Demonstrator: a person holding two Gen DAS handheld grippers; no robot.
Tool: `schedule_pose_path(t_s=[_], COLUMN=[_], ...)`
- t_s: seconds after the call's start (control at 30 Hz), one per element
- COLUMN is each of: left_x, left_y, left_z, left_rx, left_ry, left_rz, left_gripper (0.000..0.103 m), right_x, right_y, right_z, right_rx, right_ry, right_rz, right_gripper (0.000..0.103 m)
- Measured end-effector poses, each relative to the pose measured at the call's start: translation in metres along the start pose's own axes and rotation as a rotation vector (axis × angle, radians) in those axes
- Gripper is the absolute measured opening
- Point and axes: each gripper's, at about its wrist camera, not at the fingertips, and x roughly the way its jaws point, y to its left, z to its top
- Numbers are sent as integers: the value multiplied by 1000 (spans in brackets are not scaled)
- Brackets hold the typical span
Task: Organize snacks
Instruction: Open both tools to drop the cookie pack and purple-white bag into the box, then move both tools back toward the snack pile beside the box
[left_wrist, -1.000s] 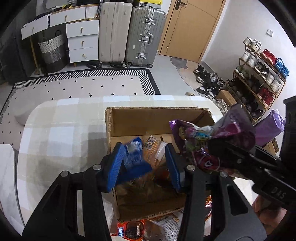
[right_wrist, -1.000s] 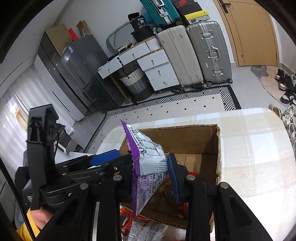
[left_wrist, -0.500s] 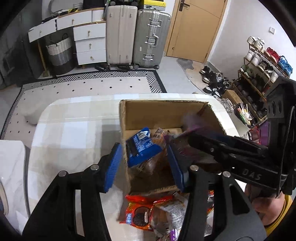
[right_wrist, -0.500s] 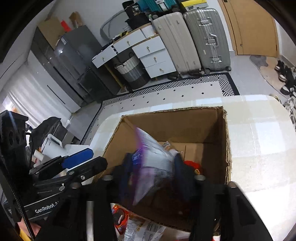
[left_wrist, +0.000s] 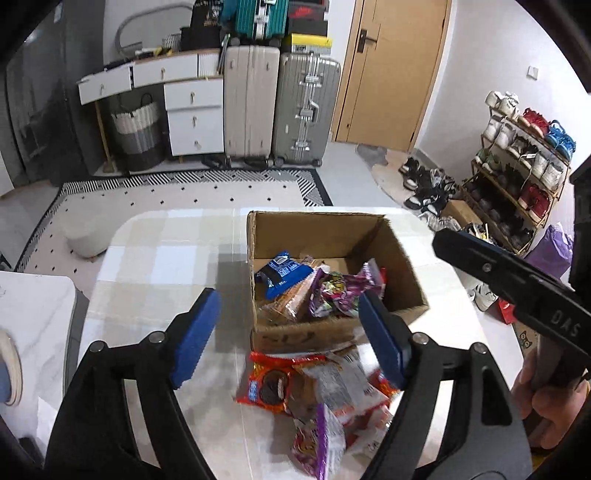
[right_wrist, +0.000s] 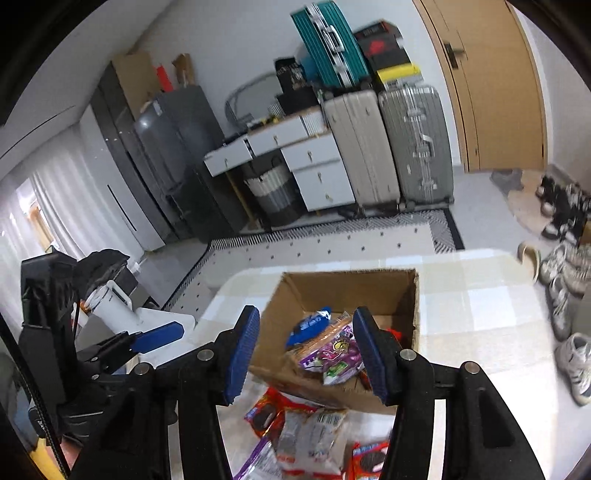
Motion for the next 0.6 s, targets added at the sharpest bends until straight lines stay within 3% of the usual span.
schedule_pose_path(t_s=[0.17, 0.23, 0.3, 0.47, 0.57, 0.6], left_x=[-55, -79, -103, -164, -196, -204], left_y=[-11, -14, -15, -18, -19, -19], left_z=[-16, -25, -34, -59, -78, -82], left_rx=[15, 18, 17, 23, 17, 17], left_ry=[-76, -104, -132, -206, -250, -266], left_rz=[13, 13, 13, 22, 22, 19], left_gripper=[80, 81, 82, 89, 102, 103], right_x=[-55, -81, -100, -164, -195, -206], right_y=[23, 35, 47, 77, 94, 99], right_z=[-9, -16, -23, -53, -71, -78], right_rx=[-33, -58, -76, -137, -170, -182], right_ry=[-63, -97, -138, -252, -314, -338], right_rz=[21, 31, 31, 53, 61, 61], right_gripper=[56, 71, 79, 92, 97, 100])
